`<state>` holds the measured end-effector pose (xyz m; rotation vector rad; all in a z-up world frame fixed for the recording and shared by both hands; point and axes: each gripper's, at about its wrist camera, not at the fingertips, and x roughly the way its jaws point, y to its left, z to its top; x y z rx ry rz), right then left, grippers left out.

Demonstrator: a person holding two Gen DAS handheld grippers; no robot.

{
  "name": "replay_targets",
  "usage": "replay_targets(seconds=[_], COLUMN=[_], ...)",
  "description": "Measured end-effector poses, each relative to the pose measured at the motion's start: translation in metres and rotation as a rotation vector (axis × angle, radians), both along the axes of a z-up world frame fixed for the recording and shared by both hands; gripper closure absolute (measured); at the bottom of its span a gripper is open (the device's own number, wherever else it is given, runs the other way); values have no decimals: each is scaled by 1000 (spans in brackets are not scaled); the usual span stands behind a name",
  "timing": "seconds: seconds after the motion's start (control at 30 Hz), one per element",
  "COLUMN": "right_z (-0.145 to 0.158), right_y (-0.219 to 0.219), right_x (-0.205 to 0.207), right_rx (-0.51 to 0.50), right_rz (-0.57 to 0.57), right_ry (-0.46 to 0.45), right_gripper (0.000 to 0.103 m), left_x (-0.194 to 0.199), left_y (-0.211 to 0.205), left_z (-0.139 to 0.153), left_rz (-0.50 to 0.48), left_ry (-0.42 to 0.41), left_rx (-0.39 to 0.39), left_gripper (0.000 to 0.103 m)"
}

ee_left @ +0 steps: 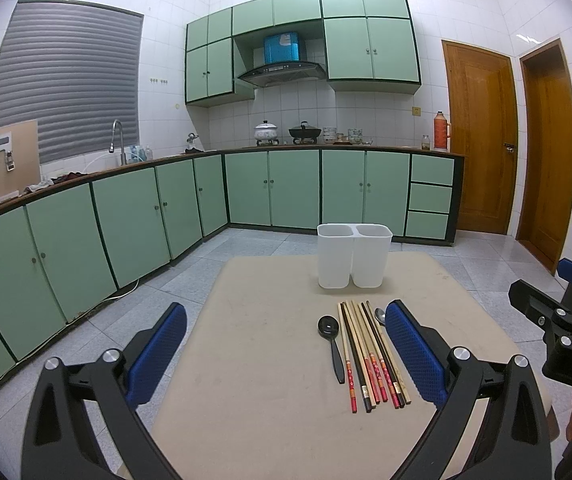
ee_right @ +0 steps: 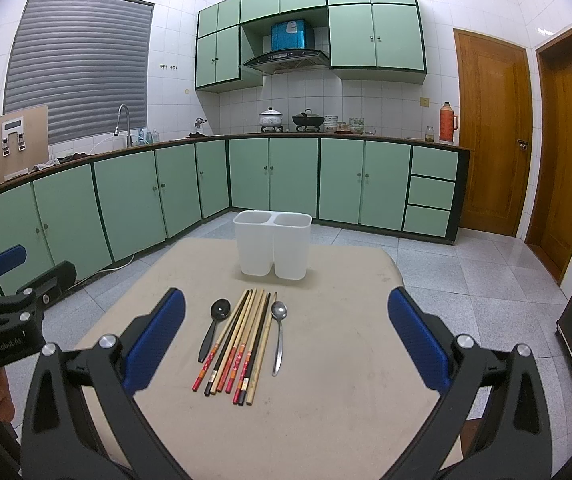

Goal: Organize utensils

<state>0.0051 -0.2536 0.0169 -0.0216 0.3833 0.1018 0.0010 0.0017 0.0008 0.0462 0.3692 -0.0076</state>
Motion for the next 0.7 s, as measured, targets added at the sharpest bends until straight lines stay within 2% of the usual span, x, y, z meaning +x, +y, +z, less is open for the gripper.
replay_targets(seconds=[0.7], right_z=[-5], right_y=[0], right_x=[0], right_rx=[2], right_rz=[-2], right_ry=[5], right_gripper=[5], left_x=[3], left_y=[6], left_z=[-2], left_rz=[4], left_ry=[2], left_rx=[4], left_gripper=[6])
